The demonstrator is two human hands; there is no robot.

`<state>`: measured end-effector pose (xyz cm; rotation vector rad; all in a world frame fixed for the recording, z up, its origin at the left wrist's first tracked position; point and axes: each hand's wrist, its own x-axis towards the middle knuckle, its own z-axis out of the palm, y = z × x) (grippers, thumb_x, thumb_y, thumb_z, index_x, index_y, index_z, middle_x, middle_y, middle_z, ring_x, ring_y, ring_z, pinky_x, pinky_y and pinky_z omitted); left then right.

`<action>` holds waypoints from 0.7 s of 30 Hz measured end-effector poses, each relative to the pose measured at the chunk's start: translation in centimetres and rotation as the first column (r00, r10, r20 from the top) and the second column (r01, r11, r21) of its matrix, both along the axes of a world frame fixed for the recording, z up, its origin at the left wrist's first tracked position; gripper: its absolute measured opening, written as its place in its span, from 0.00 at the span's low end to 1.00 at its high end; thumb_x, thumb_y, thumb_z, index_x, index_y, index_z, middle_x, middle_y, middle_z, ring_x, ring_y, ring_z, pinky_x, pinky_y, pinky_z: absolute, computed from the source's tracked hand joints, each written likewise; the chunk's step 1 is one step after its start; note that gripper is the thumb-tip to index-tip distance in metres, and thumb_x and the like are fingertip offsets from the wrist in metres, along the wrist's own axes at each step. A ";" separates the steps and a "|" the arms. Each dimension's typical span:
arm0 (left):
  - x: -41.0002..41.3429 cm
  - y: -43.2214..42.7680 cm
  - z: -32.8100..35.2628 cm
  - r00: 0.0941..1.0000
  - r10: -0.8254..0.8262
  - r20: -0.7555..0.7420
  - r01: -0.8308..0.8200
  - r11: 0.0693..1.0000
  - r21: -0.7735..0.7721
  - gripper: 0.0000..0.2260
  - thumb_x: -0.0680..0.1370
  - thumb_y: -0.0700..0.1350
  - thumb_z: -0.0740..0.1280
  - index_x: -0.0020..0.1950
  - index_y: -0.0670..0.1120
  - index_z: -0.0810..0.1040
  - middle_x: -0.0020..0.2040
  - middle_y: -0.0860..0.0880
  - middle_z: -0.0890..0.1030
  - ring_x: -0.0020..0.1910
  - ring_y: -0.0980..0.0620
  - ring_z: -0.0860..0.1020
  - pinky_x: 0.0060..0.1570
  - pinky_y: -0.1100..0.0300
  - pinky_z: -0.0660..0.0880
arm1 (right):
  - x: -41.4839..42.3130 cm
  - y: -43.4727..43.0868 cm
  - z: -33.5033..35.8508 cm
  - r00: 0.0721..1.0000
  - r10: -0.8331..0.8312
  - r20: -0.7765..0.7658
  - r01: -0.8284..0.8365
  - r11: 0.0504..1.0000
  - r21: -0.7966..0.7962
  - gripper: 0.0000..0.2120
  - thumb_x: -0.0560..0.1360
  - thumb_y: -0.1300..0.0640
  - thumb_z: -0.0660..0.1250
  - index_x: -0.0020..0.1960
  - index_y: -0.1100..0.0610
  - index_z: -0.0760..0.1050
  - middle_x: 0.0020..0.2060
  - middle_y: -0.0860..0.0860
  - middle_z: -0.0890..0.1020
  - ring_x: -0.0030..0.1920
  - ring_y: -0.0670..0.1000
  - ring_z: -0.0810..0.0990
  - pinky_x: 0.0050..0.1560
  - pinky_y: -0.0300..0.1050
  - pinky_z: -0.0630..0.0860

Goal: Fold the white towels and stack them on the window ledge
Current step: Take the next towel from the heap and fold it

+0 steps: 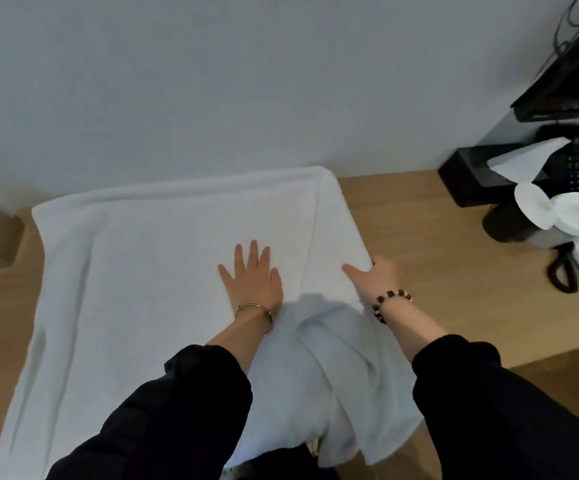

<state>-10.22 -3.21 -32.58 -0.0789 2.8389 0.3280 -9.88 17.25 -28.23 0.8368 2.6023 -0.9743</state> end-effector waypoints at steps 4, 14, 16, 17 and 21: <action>0.0 0.7 -0.7 0.996 -0.089 -0.009 0.089 0.995 -0.054 0.27 0.80 0.56 0.46 0.78 0.55 0.42 0.78 0.53 0.40 0.76 0.48 0.38 0.72 0.40 0.42 | -1.9 1.4 2.0 0.970 0.223 0.101 -0.226 0.974 0.024 0.15 0.72 0.52 0.70 0.34 0.56 0.67 0.32 0.50 0.73 0.34 0.51 0.72 0.28 0.41 0.64; -0.4 1.0 -0.9 0.997 -0.074 0.005 0.074 0.989 -0.127 0.28 0.80 0.57 0.47 0.77 0.56 0.41 0.78 0.54 0.39 0.76 0.49 0.37 0.73 0.41 0.44 | -12.7 11.3 6.8 0.967 0.253 0.031 -0.191 0.636 0.748 0.10 0.78 0.67 0.58 0.56 0.66 0.72 0.51 0.63 0.77 0.50 0.62 0.78 0.41 0.51 0.70; -0.3 1.0 -0.9 0.997 -0.075 -0.006 0.073 0.988 -0.134 0.28 0.79 0.57 0.46 0.77 0.56 0.40 0.78 0.53 0.38 0.76 0.49 0.37 0.73 0.42 0.43 | -13.6 11.9 5.9 0.984 0.179 -0.017 -0.119 0.719 0.684 0.15 0.78 0.68 0.56 0.64 0.66 0.67 0.61 0.64 0.71 0.57 0.65 0.75 0.46 0.53 0.71; -0.2 1.1 -0.9 0.997 -0.075 -0.010 0.073 0.988 -0.136 0.28 0.79 0.57 0.46 0.77 0.56 0.40 0.78 0.53 0.38 0.76 0.49 0.37 0.73 0.42 0.42 | -13.5 11.3 4.9 0.986 0.168 -0.005 -0.123 0.743 0.658 0.19 0.77 0.68 0.57 0.68 0.65 0.63 0.66 0.64 0.67 0.62 0.64 0.73 0.51 0.53 0.71; -0.3 1.2 -0.9 0.997 -0.070 -0.015 0.067 0.987 -0.148 0.28 0.79 0.57 0.46 0.77 0.56 0.40 0.78 0.53 0.39 0.76 0.49 0.37 0.73 0.42 0.43 | -10.3 6.1 0.7 0.954 0.288 -0.084 -0.190 0.798 0.572 0.33 0.74 0.64 0.62 0.76 0.59 0.54 0.76 0.58 0.51 0.74 0.59 0.56 0.72 0.53 0.57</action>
